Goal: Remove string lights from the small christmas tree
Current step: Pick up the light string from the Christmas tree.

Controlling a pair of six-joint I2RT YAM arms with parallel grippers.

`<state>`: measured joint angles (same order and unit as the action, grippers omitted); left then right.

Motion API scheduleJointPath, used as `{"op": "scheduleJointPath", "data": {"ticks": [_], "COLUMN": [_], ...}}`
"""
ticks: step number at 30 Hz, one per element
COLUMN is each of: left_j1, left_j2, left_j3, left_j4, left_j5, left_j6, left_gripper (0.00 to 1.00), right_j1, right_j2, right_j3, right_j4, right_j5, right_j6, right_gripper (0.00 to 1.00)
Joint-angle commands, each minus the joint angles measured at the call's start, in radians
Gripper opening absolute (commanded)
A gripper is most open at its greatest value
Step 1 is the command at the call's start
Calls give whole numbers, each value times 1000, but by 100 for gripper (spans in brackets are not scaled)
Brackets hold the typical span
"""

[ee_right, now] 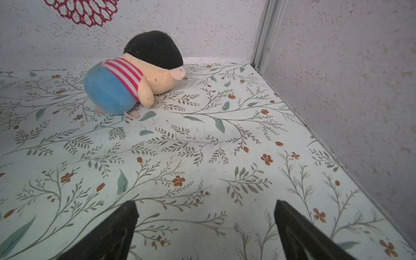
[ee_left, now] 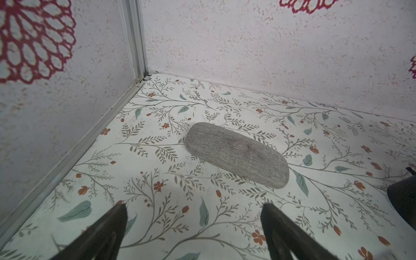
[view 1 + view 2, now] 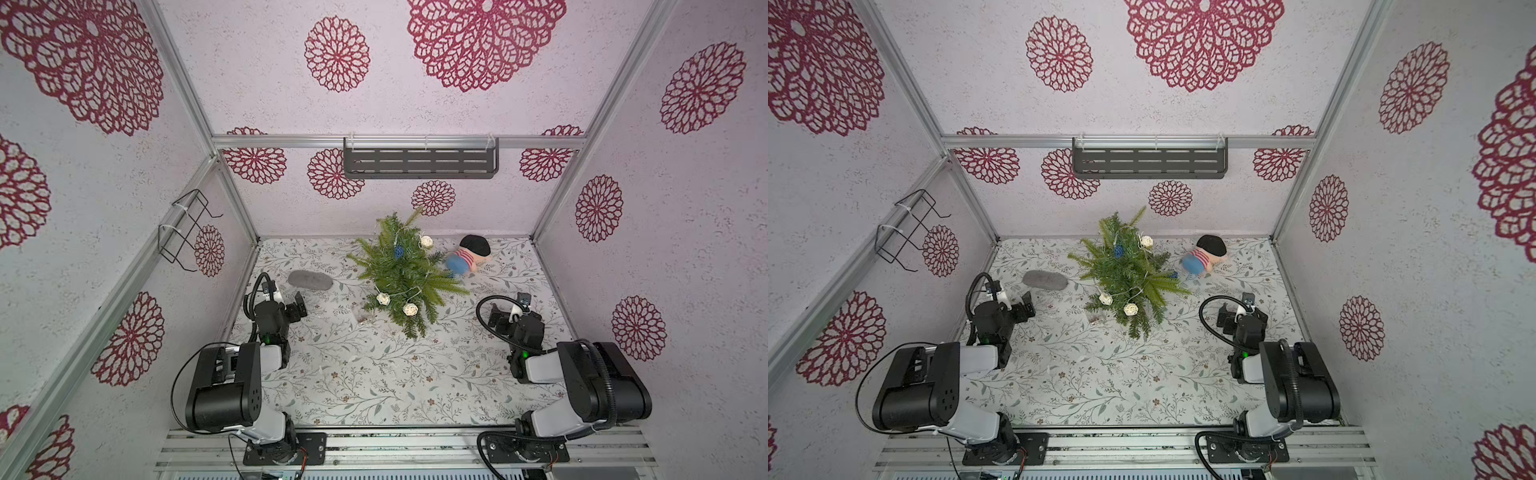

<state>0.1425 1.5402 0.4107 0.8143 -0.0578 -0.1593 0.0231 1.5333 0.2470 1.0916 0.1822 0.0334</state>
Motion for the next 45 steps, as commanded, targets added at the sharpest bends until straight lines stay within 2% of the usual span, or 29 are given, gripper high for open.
{"op": "scheduleJointPath", "data": {"ticks": [1, 45], "left_j1": [9, -9], "left_j2": [15, 6], "left_j3": [22, 9], "left_j4": [41, 59], "left_j5": [-2, -29], "left_j6": [27, 43], "left_gripper": [97, 97], "right_j1": [-2, 8], "right_j2": [1, -16], "right_j3": [23, -5], "right_j4": [72, 113], "right_j5": [-10, 17], "right_j6": [-21, -21], "right_gripper": [99, 99]}}
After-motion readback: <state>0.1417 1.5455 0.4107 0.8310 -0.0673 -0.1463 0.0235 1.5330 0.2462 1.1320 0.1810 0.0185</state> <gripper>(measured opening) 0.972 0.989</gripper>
